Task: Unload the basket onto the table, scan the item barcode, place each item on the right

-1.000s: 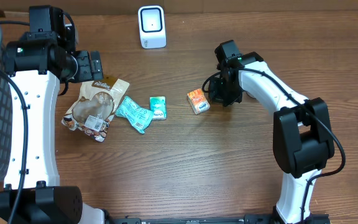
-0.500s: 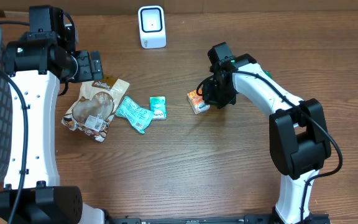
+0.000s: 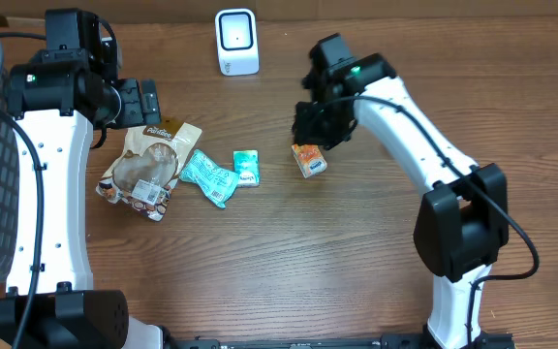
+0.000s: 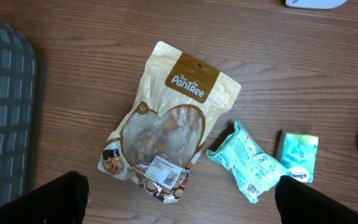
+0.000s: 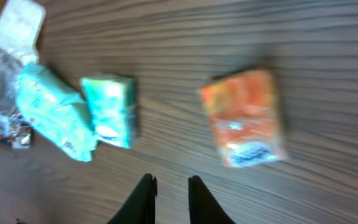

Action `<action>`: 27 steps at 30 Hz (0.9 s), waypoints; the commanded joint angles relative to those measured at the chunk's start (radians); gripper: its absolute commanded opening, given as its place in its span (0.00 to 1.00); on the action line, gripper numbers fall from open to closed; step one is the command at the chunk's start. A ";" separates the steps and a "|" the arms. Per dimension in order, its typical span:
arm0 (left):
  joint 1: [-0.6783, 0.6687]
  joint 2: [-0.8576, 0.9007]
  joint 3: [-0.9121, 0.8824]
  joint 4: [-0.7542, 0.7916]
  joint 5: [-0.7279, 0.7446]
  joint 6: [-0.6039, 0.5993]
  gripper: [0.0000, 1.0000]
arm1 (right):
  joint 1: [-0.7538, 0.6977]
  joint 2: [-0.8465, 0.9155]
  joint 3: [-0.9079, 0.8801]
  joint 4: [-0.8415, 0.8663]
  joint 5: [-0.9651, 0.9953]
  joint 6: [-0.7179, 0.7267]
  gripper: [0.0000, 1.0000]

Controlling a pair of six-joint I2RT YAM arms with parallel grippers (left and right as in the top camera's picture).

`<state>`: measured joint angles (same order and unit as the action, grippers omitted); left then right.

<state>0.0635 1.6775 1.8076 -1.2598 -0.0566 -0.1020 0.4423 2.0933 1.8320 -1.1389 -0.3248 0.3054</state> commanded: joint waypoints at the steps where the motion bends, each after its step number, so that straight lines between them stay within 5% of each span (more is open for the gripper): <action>1: 0.002 -0.013 0.012 0.001 0.005 -0.010 0.99 | 0.057 -0.004 -0.063 0.055 -0.037 0.043 0.14; 14: 0.002 -0.013 0.012 0.001 0.005 -0.010 0.99 | 0.140 -0.004 -0.248 0.202 0.117 0.157 0.11; 27: 0.002 -0.013 0.012 0.001 0.005 -0.010 1.00 | 0.012 -0.004 -0.333 0.246 0.303 0.196 0.11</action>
<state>0.0635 1.6775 1.8076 -1.2598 -0.0566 -0.1020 0.4969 2.0937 1.5032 -0.9031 -0.1055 0.4862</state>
